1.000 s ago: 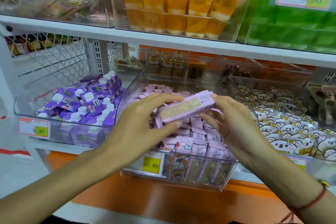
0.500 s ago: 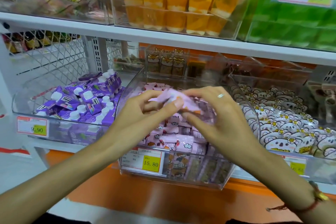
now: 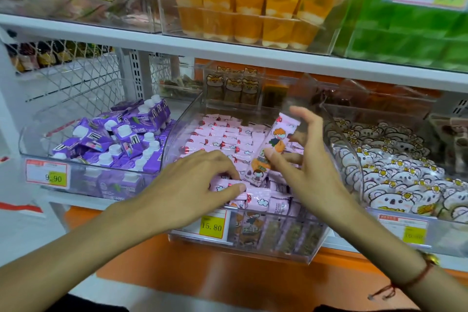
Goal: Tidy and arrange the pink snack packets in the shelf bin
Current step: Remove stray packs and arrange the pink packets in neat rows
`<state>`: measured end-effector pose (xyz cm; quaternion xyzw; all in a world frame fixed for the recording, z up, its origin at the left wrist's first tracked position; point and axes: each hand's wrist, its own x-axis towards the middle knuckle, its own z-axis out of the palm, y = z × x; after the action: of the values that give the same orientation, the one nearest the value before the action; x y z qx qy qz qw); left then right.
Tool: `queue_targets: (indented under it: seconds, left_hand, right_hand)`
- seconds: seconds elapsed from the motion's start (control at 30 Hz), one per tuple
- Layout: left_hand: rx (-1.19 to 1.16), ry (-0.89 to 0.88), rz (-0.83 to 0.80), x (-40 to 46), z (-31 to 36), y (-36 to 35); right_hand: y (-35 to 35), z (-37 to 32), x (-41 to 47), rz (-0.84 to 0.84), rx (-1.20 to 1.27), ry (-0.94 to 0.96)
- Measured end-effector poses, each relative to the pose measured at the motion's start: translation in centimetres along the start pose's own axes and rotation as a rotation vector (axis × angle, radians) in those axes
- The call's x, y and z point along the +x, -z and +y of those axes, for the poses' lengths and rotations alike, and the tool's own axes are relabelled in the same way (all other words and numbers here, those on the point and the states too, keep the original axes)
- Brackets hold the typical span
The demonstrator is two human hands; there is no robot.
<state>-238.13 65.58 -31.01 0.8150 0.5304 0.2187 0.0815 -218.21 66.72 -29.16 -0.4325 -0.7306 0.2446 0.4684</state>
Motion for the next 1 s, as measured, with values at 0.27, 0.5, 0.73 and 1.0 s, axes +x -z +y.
queue_targets:
  seconds: [0.27,0.5,0.73,1.0]
  left_hand:
    - [0.032,0.005,0.022,-0.1,0.2,0.1]
    - [0.057,0.012,0.068,-0.2,0.2,0.0]
    - [0.058,-0.102,0.079,-0.3,0.5,0.3]
    - [0.113,-0.212,-0.058,-0.1,0.1,-0.3]
  right_hand:
    - [1.9,0.0,0.2,-0.116,-0.399,0.167]
    - [0.3,0.9,-0.1,-0.359,-0.574,0.181]
    - [1.6,0.7,0.8,-0.449,-0.509,0.101]
    - [1.5,0.6,4.3,-0.374,-0.676,0.072]
